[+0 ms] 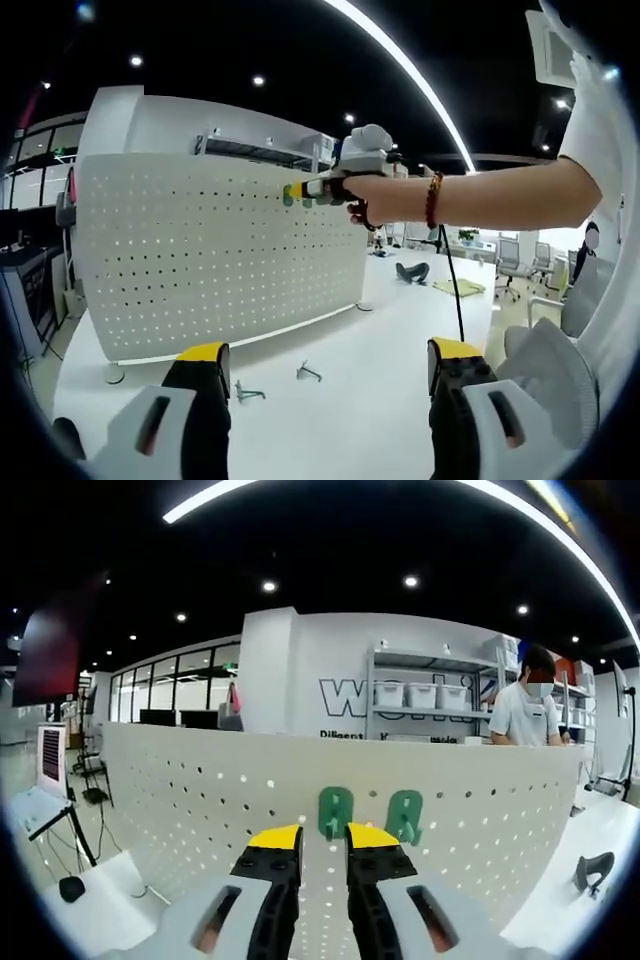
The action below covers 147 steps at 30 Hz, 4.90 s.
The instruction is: Insert the hook assembly into the mounting plate slot until the hook locks in place.
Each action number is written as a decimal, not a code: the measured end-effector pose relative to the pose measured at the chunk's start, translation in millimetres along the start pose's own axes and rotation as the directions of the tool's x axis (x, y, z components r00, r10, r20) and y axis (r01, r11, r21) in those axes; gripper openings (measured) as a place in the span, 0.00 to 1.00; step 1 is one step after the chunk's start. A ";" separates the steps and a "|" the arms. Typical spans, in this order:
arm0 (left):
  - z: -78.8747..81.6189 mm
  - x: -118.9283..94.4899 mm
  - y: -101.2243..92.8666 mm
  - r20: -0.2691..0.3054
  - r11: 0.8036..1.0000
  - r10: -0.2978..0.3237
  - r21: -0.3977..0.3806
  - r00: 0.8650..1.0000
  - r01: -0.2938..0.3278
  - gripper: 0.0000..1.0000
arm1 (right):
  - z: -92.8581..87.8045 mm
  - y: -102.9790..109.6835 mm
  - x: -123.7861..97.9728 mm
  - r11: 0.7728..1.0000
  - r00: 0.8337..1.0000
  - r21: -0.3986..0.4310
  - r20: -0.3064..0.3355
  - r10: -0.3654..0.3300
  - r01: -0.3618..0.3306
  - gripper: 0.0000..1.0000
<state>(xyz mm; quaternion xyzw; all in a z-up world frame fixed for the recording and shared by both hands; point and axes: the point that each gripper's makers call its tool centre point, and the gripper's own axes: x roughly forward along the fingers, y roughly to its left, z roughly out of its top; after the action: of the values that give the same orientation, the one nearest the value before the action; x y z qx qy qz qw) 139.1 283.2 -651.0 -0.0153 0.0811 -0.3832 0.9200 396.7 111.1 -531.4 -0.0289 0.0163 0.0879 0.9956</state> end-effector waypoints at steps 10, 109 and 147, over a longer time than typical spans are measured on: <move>2.1 2.0 -9.6 0.003 1.000 -0.014 0.009 1.000 0.014 0.83 | -10.8 -4.4 -17.6 1.000 1.000 0.015 -0.005 0.003 -0.003 0.16; -30.3 -3.4 -4.0 -0.061 0.994 0.076 -0.075 0.995 -0.080 0.83 | -272.8 88.8 -80.3 0.829 0.639 0.053 -0.610 0.469 -0.557 0.28; -37.0 -6.9 6.4 -0.080 0.991 0.091 -0.093 0.993 -0.098 0.82 | -309.7 89.3 -78.4 0.812 0.570 0.038 -0.694 0.440 -0.582 0.16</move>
<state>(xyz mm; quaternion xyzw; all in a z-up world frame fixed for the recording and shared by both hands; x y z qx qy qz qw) 132.9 293.9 -687.2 -0.0415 0.1349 -0.3350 0.9316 295.4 166.4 -842.3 -0.1499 0.3743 0.3575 0.8424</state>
